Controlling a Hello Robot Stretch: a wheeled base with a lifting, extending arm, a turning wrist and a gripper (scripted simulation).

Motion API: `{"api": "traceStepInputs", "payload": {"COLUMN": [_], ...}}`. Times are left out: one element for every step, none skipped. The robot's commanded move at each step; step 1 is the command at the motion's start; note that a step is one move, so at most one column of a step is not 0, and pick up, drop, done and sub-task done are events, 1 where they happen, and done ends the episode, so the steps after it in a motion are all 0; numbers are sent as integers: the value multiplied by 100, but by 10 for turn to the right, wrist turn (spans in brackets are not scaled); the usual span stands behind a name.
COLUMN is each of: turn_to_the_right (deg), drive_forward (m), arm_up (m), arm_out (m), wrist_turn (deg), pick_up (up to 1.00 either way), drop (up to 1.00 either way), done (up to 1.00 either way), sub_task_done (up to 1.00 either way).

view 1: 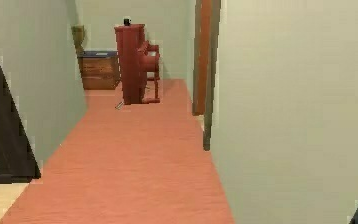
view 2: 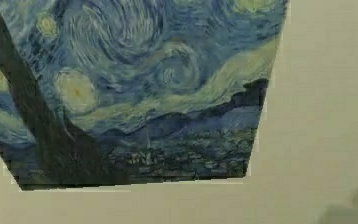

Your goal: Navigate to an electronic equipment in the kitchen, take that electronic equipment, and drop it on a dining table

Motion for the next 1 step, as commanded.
{"api": "traceStepInputs", "payload": {"turn_to_the_right": [0], "drive_forward": [100], "arm_up": [0], "arm_out": [0], "wrist_turn": [0], "pick_up": [0], "drop": [0], "done": [0], "sub_task_done": [0]}}
